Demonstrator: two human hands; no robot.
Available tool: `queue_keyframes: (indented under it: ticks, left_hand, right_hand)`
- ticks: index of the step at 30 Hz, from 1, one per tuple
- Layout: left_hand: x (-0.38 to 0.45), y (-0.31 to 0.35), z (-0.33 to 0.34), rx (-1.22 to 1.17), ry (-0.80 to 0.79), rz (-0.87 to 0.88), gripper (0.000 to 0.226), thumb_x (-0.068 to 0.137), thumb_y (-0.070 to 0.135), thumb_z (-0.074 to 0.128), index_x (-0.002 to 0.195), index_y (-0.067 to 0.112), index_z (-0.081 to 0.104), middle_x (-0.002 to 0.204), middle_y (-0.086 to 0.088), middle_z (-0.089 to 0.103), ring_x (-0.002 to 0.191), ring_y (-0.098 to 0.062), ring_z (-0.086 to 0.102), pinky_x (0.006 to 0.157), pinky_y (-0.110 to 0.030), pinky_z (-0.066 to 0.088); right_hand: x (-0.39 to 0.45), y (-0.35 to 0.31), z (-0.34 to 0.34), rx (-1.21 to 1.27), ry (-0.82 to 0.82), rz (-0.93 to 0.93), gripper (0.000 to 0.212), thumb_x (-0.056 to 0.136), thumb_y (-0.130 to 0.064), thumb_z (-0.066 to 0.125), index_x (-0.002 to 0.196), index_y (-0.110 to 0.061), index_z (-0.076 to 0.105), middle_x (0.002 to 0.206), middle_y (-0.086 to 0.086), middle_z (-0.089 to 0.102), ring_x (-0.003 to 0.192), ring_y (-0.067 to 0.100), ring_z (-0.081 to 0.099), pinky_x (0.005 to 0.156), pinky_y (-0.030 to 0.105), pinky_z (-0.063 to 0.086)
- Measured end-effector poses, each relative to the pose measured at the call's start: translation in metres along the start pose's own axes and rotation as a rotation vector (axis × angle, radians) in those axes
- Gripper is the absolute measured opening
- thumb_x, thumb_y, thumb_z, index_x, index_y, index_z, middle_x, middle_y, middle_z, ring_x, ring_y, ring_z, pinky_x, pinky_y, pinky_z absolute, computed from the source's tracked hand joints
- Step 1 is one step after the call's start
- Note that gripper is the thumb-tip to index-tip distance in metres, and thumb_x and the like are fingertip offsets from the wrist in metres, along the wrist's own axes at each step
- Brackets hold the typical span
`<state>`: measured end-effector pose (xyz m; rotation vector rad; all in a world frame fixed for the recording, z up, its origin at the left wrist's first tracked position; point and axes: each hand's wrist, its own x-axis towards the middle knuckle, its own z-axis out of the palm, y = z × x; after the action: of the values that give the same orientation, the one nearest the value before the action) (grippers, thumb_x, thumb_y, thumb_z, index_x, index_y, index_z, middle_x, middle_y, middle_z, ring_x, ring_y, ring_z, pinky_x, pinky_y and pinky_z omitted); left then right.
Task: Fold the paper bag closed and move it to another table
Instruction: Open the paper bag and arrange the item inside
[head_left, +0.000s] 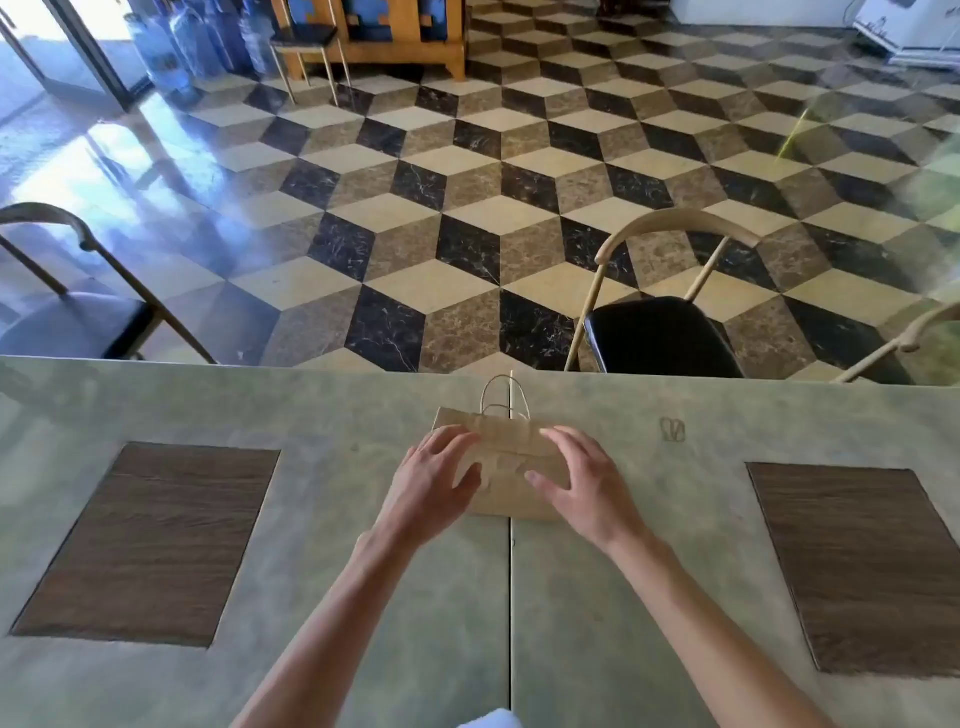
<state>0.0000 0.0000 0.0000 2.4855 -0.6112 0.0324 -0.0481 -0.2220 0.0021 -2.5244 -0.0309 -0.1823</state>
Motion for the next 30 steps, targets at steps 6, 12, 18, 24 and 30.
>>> queue_keyframes:
  ticks: [6,12,18,24,30]
  left_hand:
    - [0.048,-0.016,0.028,0.243,-0.213,0.038,0.061,0.084,0.05,0.049,0.14,0.03,0.038,0.147,-0.001,0.041,0.139,-0.024,0.03,0.114,-0.045,0.025]
    - [0.047,-0.04,0.054,0.335,-0.305,-0.048,0.044,0.094,0.044,0.04,0.135,0.03,0.042,0.13,0.004,0.056,0.123,-0.025,0.044,0.099,-0.048,0.039]
    - [0.037,-0.04,0.054,0.318,-0.237,-0.037,0.031,0.095,0.035,0.043,0.125,0.041,0.052,0.11,0.007,0.067,0.106,-0.021,0.058,0.083,-0.037,0.046]
    - [-0.006,-0.015,0.031,0.276,-0.161,0.018,0.032,0.096,0.041,0.039,0.127,0.048,0.047,0.109,0.013,0.065,0.105,-0.015,0.058,0.082,-0.033,0.046]
    - [-0.095,0.015,0.024,0.245,-0.095,0.03,0.048,0.089,0.029,0.058,0.129,0.05,0.044,0.113,0.018,0.062,0.105,-0.01,0.058,0.082,-0.028,0.046]
  right_hand:
    - [0.048,0.01,0.031,-0.15,-0.236,0.078,0.072,0.085,-0.048,0.067,0.145,-0.015,0.044,0.153,0.002,0.042,0.141,0.023,0.037,0.113,0.045,0.033]
    - [0.051,0.03,0.05,-0.246,-0.428,0.173,0.063,0.094,-0.043,0.054,0.147,-0.014,0.037,0.157,0.001,0.036,0.145,0.021,0.027,0.112,0.043,0.028]
    - [0.04,0.036,0.05,-0.268,-0.413,0.135,0.053,0.096,-0.035,0.053,0.143,-0.015,0.042,0.148,0.001,0.046,0.138,0.023,0.035,0.104,0.042,0.038]
    - [0.005,0.032,0.029,-0.058,-0.339,0.086,0.056,0.086,-0.032,0.069,0.135,-0.011,0.054,0.133,0.005,0.057,0.124,0.028,0.047,0.103,0.038,0.041]
    - [-0.074,0.011,0.011,0.062,-0.29,0.047,0.063,0.076,-0.03,0.079,0.132,-0.009,0.058,0.123,0.003,0.058,0.117,0.02,0.048,0.102,0.017,0.03]
